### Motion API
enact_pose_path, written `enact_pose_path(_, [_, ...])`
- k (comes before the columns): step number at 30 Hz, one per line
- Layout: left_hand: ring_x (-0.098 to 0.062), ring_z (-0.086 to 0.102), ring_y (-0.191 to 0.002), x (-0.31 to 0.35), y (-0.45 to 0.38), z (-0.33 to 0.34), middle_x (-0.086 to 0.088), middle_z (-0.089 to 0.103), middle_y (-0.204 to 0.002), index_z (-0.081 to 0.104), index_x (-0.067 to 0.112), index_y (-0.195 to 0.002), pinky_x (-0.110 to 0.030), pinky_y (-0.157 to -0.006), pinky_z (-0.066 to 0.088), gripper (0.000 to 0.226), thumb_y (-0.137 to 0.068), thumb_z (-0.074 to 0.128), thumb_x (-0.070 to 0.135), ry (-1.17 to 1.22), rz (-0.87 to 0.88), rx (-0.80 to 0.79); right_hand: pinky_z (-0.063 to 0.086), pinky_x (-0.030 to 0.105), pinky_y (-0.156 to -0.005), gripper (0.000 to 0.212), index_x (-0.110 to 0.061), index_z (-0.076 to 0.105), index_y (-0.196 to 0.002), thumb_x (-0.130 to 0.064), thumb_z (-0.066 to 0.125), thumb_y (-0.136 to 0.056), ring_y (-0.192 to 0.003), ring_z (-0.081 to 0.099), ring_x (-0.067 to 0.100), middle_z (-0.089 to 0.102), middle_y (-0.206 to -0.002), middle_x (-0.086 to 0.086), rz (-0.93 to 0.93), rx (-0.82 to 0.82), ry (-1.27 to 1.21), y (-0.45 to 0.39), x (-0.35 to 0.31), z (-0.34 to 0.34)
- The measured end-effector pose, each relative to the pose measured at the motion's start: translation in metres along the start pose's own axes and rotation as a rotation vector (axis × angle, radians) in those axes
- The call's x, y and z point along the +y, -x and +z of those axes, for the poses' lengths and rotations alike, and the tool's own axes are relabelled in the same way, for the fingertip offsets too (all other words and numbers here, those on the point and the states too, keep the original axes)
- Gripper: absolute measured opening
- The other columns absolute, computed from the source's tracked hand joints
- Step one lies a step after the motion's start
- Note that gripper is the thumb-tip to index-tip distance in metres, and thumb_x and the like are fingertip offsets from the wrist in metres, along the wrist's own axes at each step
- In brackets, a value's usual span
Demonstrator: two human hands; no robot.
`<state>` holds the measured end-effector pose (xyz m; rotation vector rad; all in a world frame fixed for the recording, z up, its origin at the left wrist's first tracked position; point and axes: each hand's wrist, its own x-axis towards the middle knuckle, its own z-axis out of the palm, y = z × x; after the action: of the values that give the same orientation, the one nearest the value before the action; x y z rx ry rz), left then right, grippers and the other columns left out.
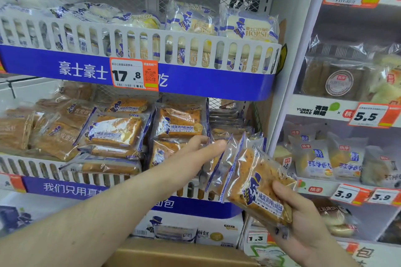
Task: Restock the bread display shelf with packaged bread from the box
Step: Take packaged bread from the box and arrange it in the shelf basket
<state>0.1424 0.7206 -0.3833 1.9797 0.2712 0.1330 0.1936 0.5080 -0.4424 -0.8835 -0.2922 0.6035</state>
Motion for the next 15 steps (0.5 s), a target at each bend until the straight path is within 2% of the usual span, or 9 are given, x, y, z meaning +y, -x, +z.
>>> enact_pose_path(2, [-0.013,0.058,-0.107,0.013,-0.010,-0.001,0.004,0.061,-0.120,0.037,0.030,-0.144,-0.034,-0.093,0.044,0.075,-0.083,0.051,0.072,-0.008,-0.062,-0.032,0.061,0.045,-0.055,0.114,-0.001,0.066,-0.113,-0.024,0.102,-0.008,-0.075,0.075,0.038,0.073,-0.097,0.028,-0.051,0.005,0.120,-0.007,-0.014,0.004])
enact_pose_path(3, [-0.017,0.059,-0.112,0.020,-0.011,-0.002,0.002,0.060,-0.125,0.036,0.031,-0.144,-0.038,-0.096,0.045,0.089,-0.072,0.059,0.078,0.019,-0.030,-0.087,0.062,0.045,-0.058,0.114,0.000,0.064,-0.114,-0.028,0.102,-0.010,-0.077,0.075,0.038,0.073,-0.097,0.027,-0.076,0.011,0.186,-0.012,-0.022,0.008])
enact_pose_path(5, [-0.013,0.061,-0.104,0.033,-0.014,-0.010,0.006,0.061,-0.121,0.037,0.030,-0.141,-0.035,-0.092,0.047,0.101,-0.056,0.071,0.074,0.062,0.049,-0.123,0.062,0.045,-0.063,0.111,0.001,0.065,-0.113,-0.033,0.102,-0.014,-0.079,0.075,0.036,0.074,-0.098,0.025,-0.148,0.037,0.298,-0.027,-0.038,0.015])
enact_pose_path(7, [-0.015,0.064,-0.101,0.044,-0.020,-0.016,0.003,0.065,-0.117,0.045,0.024,-0.137,-0.035,-0.089,0.050,0.090,-0.062,0.078,0.060,0.121,0.068,-0.091,0.062,0.042,-0.061,0.095,0.001,0.068,-0.105,-0.030,0.101,-0.023,-0.075,0.075,0.035,0.075,-0.091,0.022,-0.222,0.068,0.383,-0.042,-0.057,0.021])
enact_pose_path(10, [-0.021,0.065,-0.098,0.053,-0.041,-0.015,-0.004,0.070,-0.110,0.058,0.024,-0.116,-0.038,-0.087,0.051,0.040,-0.082,0.076,0.036,0.229,0.050,-0.075,0.061,0.039,-0.060,0.052,0.002,0.069,-0.100,-0.012,0.084,-0.052,-0.070,0.073,0.032,0.076,-0.082,0.017,-0.296,0.108,0.479,-0.062,-0.079,0.026])
enact_pose_path(11, [-0.022,0.065,-0.097,0.054,-0.048,-0.015,-0.005,0.070,-0.108,0.059,0.023,-0.113,-0.038,-0.085,0.051,0.037,-0.081,0.077,0.031,0.231,0.047,-0.073,0.062,0.039,-0.062,0.047,0.000,0.069,-0.100,-0.008,0.081,-0.054,-0.071,0.073,0.031,0.076,-0.082,0.016,-0.313,0.118,0.525,-0.068,-0.083,0.025])
enact_pose_path(15, [-0.030,0.066,-0.105,0.055,-0.065,-0.011,-0.006,0.072,-0.111,0.058,0.022,-0.119,-0.049,-0.091,0.053,0.069,-0.055,0.085,0.028,0.209,0.050,-0.034,0.060,0.047,-0.081,0.063,-0.004,0.067,-0.112,-0.008,0.093,-0.055,-0.089,0.075,0.032,0.077,-0.098,0.014,-0.338,0.176,0.744,-0.091,-0.093,0.021])
